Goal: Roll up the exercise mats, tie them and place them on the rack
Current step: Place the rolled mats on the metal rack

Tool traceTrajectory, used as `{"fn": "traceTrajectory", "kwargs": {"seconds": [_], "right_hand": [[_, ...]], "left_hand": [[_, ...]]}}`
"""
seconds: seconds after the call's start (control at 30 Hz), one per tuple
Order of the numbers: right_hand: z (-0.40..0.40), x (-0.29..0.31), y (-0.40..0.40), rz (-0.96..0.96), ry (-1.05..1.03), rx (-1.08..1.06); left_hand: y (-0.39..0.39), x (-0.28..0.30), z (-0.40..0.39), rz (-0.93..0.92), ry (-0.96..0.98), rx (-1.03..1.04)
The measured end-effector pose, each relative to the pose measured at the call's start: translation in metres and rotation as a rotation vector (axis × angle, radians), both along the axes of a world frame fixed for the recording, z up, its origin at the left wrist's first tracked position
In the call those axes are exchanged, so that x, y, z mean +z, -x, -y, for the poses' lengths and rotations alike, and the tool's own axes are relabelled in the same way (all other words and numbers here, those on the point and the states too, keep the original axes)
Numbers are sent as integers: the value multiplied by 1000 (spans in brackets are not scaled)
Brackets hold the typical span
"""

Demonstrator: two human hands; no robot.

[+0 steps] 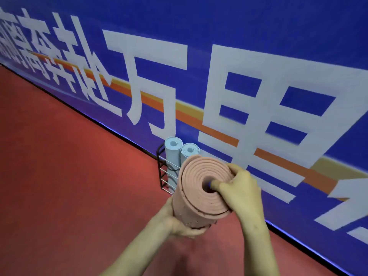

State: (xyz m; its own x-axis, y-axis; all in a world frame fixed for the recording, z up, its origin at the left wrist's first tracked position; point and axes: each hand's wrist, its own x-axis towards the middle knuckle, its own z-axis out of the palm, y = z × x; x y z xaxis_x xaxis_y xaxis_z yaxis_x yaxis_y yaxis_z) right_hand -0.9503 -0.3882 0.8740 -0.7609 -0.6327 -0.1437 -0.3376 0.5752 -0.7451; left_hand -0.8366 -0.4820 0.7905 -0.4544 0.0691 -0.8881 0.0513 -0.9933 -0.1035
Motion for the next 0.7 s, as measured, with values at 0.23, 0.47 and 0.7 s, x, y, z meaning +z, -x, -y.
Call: {"fn": "traceTrajectory", "kwargs": {"seconds": [0.23, 0.47, 0.7], "right_hand": [[87, 29, 118, -242, 119, -152], [154, 8, 233, -164, 98, -140], [207, -73, 299, -58, -205, -150]], "left_hand": [[142, 14, 100, -197, 87, -17], [251, -10, 169, -177, 79, 6], [314, -87, 222, 56, 117, -132]]}}
